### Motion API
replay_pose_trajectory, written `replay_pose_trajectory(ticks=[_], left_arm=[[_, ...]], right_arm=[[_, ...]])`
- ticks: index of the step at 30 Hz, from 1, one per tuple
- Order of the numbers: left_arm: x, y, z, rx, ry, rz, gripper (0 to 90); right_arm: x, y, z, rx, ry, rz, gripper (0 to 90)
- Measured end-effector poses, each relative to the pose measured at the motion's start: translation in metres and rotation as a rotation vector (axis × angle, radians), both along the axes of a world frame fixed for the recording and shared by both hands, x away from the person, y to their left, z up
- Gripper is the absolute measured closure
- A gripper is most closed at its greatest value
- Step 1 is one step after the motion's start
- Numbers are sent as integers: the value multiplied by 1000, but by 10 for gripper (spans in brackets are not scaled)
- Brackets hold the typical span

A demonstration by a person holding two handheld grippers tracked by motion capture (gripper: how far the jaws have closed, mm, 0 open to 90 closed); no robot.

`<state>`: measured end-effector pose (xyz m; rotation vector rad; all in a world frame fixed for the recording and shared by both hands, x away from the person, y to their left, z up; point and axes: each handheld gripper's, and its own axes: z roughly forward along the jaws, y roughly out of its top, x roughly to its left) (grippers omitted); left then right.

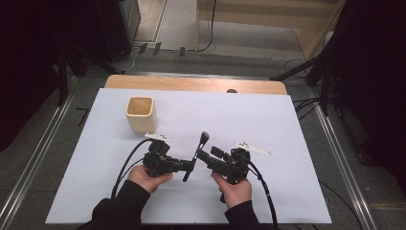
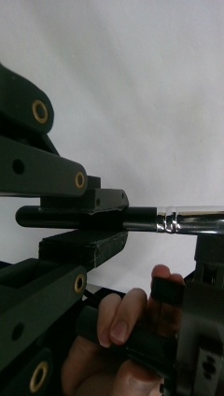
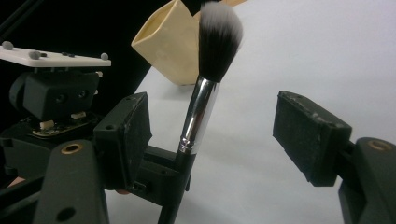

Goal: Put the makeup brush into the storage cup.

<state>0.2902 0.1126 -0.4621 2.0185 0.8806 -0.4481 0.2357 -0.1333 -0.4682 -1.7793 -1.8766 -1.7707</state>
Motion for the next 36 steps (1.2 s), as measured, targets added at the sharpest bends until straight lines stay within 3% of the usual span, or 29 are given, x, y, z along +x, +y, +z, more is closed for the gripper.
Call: replay_pose_trajectory(ticks=[6,23,34,35,36], left_arm=[[-1,-1,-2,-7,3,-4,802],[-5,-8,-5,-12,-1,-31,801],[-6,-9,-6,-11,-25,-42,788],[-6,-9,-6,-17,-28,-41,778],[-6,-8,-5,-26,-30,-45,684]], right_arm=[[3,6,-4,7,19,5,342],[8,9,-9,58,72,21,719],[9,7,-10,103,87,51,773],[9,6,-10,103,87,52,782],[9,7,-10,99,87,53,782]])
